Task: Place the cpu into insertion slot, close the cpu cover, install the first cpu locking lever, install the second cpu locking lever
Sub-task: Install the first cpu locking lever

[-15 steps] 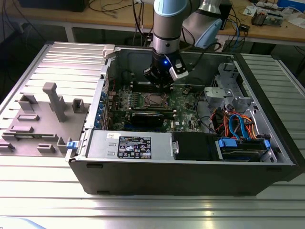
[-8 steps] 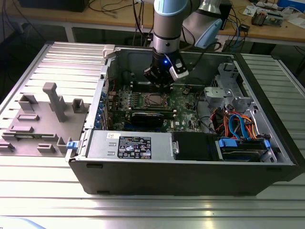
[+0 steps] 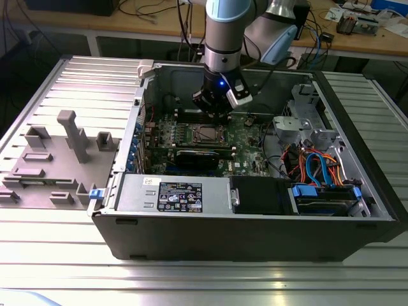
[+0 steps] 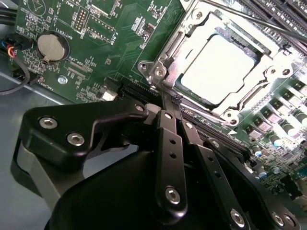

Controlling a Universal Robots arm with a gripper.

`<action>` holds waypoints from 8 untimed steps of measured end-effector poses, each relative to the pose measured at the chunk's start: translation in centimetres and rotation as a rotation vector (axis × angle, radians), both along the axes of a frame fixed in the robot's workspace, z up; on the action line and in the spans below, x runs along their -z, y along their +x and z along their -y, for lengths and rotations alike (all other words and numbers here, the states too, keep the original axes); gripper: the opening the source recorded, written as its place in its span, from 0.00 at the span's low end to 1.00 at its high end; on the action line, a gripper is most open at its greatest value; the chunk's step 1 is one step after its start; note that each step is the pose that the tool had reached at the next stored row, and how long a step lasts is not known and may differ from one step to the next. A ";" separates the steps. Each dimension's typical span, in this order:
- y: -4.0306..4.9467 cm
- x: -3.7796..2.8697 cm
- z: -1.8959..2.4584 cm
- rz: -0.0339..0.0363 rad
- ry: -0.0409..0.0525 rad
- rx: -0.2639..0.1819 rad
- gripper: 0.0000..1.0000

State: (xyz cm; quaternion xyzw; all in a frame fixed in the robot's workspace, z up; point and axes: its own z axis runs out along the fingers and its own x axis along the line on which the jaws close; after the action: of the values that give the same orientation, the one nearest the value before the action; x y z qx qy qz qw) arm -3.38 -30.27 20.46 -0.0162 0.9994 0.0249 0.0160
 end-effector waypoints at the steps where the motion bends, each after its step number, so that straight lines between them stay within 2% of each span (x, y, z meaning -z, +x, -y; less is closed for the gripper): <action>1: 0.00 0.05 0.04 -0.0001 -0.0012 0.000 0.11; 5: 0.00 0.20 0.10 0.0000 -0.0020 0.000 0.11; 8: 0.01 0.20 0.10 0.0002 0.0014 0.000 0.11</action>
State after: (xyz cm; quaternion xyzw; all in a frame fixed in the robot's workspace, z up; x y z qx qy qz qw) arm -3.37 -30.36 20.25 -0.0162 0.9994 0.0257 0.0161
